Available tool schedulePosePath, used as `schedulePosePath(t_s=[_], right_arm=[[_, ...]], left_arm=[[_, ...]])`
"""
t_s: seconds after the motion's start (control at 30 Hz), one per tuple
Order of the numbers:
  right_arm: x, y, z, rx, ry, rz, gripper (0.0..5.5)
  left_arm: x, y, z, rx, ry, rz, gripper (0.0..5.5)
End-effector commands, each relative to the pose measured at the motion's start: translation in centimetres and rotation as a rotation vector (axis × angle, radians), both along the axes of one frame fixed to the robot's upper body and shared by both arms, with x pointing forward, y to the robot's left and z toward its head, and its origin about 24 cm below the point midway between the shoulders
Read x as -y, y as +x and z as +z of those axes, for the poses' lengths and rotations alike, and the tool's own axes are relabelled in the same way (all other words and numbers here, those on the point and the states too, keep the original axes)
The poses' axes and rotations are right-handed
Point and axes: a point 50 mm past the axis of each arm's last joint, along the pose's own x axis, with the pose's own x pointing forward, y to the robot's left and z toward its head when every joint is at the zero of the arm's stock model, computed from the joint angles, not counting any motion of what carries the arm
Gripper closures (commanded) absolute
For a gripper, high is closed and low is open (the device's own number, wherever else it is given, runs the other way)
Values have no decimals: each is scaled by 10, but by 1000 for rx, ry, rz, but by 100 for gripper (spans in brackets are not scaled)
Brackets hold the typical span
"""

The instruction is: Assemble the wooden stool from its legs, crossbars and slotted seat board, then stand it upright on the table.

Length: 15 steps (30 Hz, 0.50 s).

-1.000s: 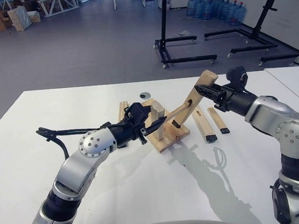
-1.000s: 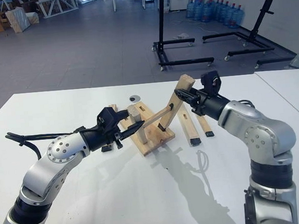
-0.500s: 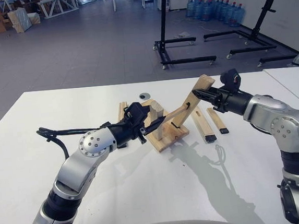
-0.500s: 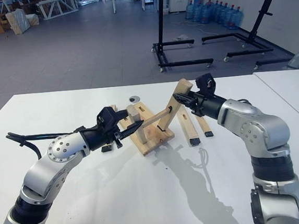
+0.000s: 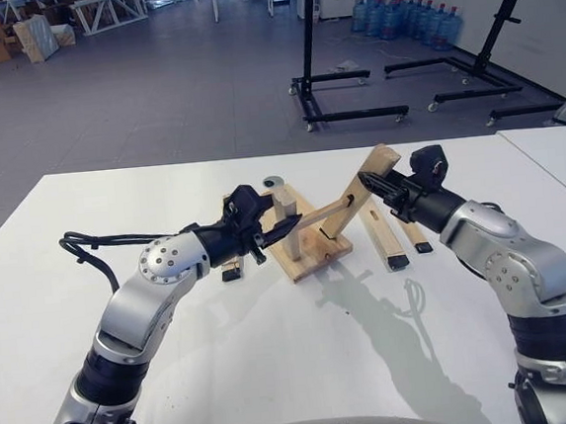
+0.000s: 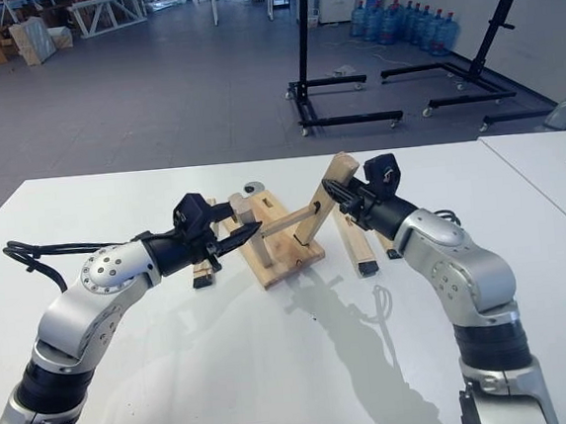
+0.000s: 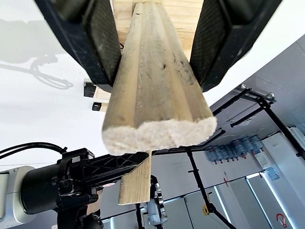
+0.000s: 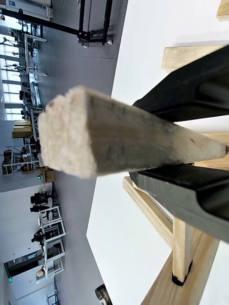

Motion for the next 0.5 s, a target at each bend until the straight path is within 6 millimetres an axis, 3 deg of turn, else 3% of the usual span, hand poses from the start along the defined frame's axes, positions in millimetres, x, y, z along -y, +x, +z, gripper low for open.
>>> schedulePosePath(t_s=[0.03,0.07,0.2,0.33,0.4,0.5], right_arm=[[-9,-12,-36,-116,141,-49,450],[-8,-11,-27,-51,183,-66,412],[-5,-11,-1,130,288,-88,348],[-5,-8,28,238,337,-98,348],[-4,-3,43,279,354,-108,348],[1,6,59,318,341,-125,348]], left_arm=[[-7,10,-2,-47,-9,60,348],[-8,11,3,-33,-41,58,349],[-12,8,32,-22,-238,-14,349],[-17,1,53,-34,-350,-95,349],[-14,-6,56,-46,-354,-153,349],[-4,-18,39,-95,-235,-201,349]])
